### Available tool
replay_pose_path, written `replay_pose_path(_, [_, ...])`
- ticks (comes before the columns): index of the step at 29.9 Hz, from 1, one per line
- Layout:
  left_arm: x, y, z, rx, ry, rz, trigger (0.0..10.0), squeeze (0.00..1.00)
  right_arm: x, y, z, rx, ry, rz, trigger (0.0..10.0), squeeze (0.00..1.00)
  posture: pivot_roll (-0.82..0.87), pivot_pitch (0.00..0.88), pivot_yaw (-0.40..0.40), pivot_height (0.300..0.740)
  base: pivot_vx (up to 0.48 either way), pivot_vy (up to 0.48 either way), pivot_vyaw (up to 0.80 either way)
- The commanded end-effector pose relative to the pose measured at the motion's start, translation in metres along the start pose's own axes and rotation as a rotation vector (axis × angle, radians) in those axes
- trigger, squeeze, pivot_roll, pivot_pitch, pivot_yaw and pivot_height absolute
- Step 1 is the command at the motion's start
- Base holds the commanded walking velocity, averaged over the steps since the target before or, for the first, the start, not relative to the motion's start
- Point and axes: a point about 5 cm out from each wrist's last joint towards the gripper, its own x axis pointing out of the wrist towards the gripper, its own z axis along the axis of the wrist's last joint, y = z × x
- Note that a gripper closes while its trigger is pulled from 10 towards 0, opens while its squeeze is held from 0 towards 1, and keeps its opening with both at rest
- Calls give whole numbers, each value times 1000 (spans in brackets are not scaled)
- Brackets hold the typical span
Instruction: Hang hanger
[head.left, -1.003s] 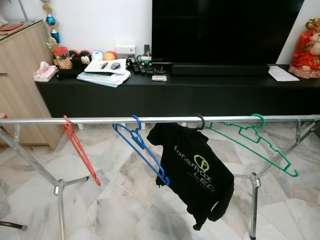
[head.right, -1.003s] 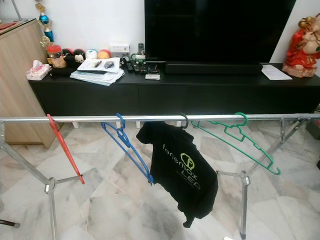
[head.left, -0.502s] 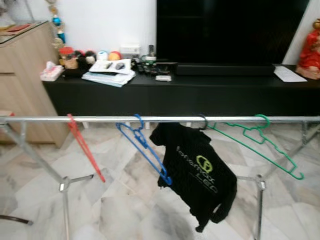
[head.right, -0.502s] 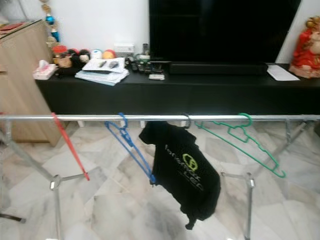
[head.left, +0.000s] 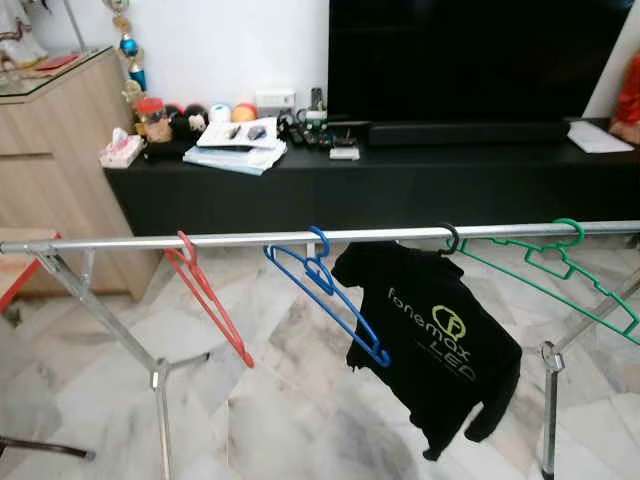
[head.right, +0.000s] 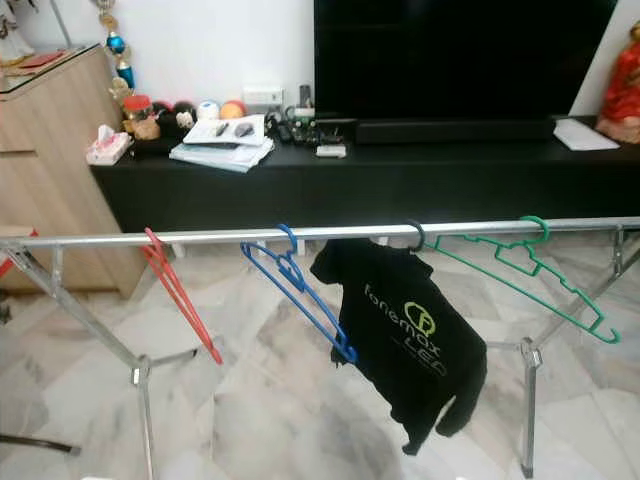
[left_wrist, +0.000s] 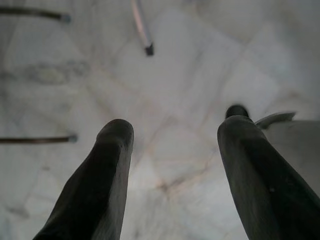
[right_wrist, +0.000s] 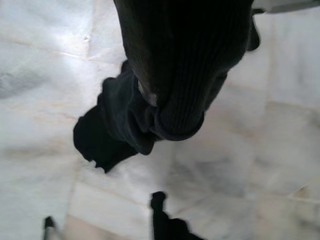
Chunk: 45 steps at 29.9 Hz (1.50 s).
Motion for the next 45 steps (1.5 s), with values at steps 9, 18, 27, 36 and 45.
replay_pose_path(9, [1, -7, 0, -12, 3, 7, 10000, 0, 1, 0, 4, 5, -15, 1, 10000, 0, -34, 0, 24, 740, 0, 0, 0])
replay_pose_path(18, [5, 9, 64, -75, -222, 102, 10000, 0, 0, -2, 3, -8, -12, 2, 10000, 0, -21, 0, 18, 740, 0, 0, 0])
replay_pose_path(27, [-22, 27, 122, -105, -666, 147, 10000, 0, -1, -7, 0, -11, -8, -5, 10000, 0, -18, 0, 15, 740, 0, 0, 0])
replay_pose_path(36, [-61, -4, 167, -93, -948, 52, 10000, 0, -1, -9, 0, -25, -2, -7, 10000, 0, 1, 0, 0, 740, 0, 0, 0])
replay_pose_path(45, [-63, -19, 177, -78, -946, -29, 10000, 0, -1, -6, 0, -21, -7, 0, 10000, 0, -21, 0, 16, 740, 0, 0, 0])
